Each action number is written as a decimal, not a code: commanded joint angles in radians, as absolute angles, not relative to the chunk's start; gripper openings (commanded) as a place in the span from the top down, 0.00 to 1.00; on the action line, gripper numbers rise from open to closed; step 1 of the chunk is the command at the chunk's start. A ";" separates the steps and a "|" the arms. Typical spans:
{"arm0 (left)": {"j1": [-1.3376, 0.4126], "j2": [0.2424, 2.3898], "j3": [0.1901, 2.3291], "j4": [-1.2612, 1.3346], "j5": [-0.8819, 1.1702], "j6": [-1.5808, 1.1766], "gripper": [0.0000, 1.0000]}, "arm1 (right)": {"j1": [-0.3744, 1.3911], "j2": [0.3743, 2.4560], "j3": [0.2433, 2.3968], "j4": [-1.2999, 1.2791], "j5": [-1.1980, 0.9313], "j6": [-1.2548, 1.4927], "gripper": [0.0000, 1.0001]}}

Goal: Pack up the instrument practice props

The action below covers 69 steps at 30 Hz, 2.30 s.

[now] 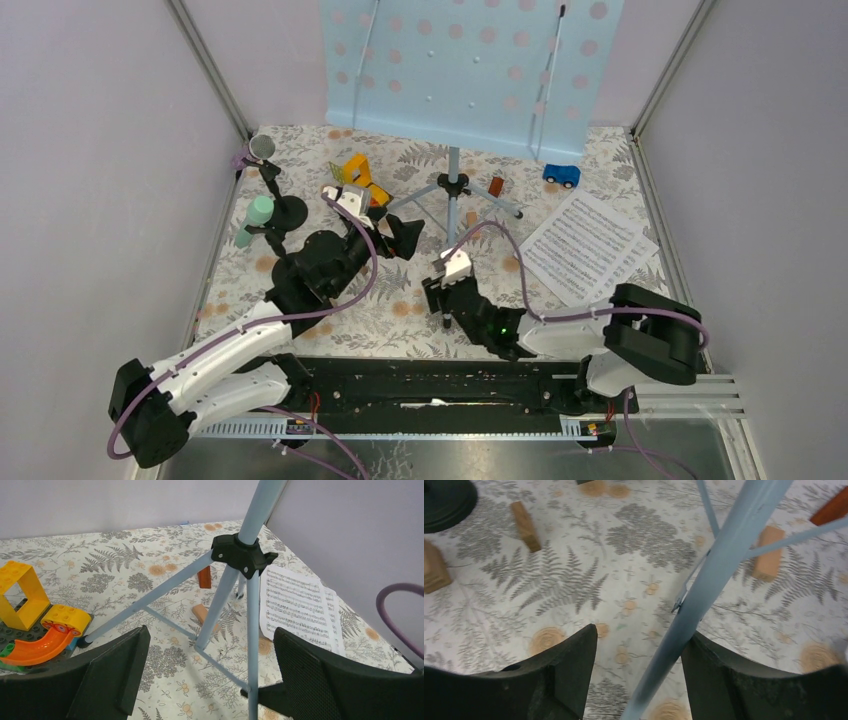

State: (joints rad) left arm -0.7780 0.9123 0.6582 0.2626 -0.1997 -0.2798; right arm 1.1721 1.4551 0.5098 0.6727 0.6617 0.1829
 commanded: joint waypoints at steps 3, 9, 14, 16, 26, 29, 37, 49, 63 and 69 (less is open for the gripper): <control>-0.774 0.928 0.674 0.347 -0.171 -0.217 0.01 | 1.298 1.550 0.616 0.754 0.650 0.261 0.32; -0.773 0.948 0.657 0.548 -0.094 -0.146 0.01 | 1.300 1.375 0.533 0.697 0.562 0.342 0.20; -0.720 1.060 0.717 0.652 0.073 -0.122 0.01 | 1.299 1.129 0.464 0.520 0.536 0.337 0.15; -0.679 1.109 0.738 0.698 0.167 -0.137 0.01 | 1.299 1.032 0.435 0.454 0.530 0.338 0.13; -0.562 1.316 0.859 0.821 0.402 -0.188 0.08 | 1.298 0.675 0.300 0.302 0.555 0.361 0.12; -0.554 1.361 0.896 0.841 0.463 -0.201 0.15 | 1.299 0.657 0.296 0.274 0.578 0.363 0.14; -0.542 1.480 1.010 0.767 0.519 -0.205 0.34 | 1.297 0.704 0.355 0.214 0.664 0.391 0.25; -0.541 1.514 1.049 0.638 0.519 -0.151 0.64 | 1.298 0.681 0.400 0.169 0.746 0.454 0.32; -0.539 1.473 1.051 0.436 0.568 -0.055 0.96 | 1.135 0.806 0.477 0.110 0.696 0.701 0.39; -0.540 1.454 1.028 0.404 0.604 -0.009 0.92 | 0.863 0.926 0.565 0.100 0.346 0.793 0.41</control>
